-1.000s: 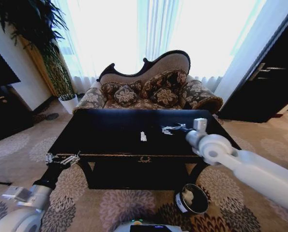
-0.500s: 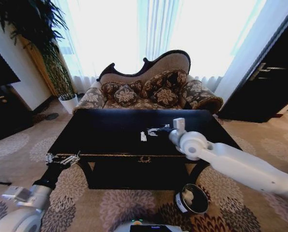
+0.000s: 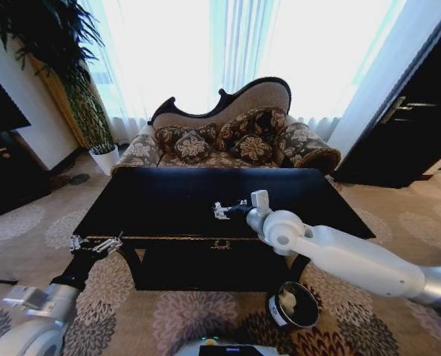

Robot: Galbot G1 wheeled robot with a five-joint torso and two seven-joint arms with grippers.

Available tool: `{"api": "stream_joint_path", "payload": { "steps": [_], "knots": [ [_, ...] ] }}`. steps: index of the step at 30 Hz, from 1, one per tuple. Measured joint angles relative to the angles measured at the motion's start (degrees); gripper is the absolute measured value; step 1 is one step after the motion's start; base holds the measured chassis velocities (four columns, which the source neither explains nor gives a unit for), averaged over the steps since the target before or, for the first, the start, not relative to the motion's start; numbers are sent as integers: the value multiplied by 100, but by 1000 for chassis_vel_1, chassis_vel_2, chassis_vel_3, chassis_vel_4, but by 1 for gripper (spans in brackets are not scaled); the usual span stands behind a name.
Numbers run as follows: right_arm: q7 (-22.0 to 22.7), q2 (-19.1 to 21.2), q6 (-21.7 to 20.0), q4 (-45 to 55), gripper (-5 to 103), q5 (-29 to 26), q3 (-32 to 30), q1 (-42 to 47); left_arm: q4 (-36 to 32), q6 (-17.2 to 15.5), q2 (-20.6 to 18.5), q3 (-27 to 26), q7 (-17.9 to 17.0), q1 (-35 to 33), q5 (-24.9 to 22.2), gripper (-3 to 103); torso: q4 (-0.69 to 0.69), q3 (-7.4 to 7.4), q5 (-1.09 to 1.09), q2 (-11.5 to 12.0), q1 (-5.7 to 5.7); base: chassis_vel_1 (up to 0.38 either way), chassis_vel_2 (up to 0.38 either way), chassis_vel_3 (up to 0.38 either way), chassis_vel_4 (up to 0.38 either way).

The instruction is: Move to the front of the table and place the trash on the table into the trash bin.

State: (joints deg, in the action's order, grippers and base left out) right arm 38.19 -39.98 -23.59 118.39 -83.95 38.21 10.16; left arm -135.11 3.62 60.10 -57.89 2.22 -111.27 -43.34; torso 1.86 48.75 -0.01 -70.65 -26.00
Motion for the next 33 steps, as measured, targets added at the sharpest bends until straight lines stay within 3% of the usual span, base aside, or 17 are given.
{"api": "stream_joint_path", "payload": {
  "steps": [12,15,16,19,23,28,29,31,33],
  "knots": [
    [-67,-443,5,-403,103,260,154,76,0,0,0,0,1,0,0,100,0,0,0,0,0,0,0,0,0],
    [-85,-442,25,-405,89,305,153,93,0,0,0,0,1,0,0,100,0,0,0,0,0,0,0,0,0],
    [-85,-442,25,-405,89,305,153,93,0,0,0,0,1,0,0,100,0,0,0,0,0,0,0,0,0],
    [-125,-423,44,-398,73,309,119,111,0,0,0,0,1,0,0,100,0,0,0,0,0,0,0,0,0],
    [-144,-409,50,-377,67,308,92,131,0,0,0,0,1,0,0,100,0,0,0,0,0,0,0,0,0],
    [-239,-278,70,-183,40,354,-129,409,0,0,0,0,1,0,0,100,0,0,0,0,0,0,0,0,0],
    [-239,-278,70,-183,40,354,-129,409,0,0,0,0,1,0,0,100,0,0,0,0,0,0,0,0,0],
    [-271,-147,69,-58,29,360,-243,576,0,0,0,0,1,0,0,100,1,0,1,0,0,0,0,0,0],
    [-277,-123,69,-37,29,361,-267,607,0,0,0,0,1,0,0,100,2,0,1,0,0,0,0,0,0]
  ]
}}
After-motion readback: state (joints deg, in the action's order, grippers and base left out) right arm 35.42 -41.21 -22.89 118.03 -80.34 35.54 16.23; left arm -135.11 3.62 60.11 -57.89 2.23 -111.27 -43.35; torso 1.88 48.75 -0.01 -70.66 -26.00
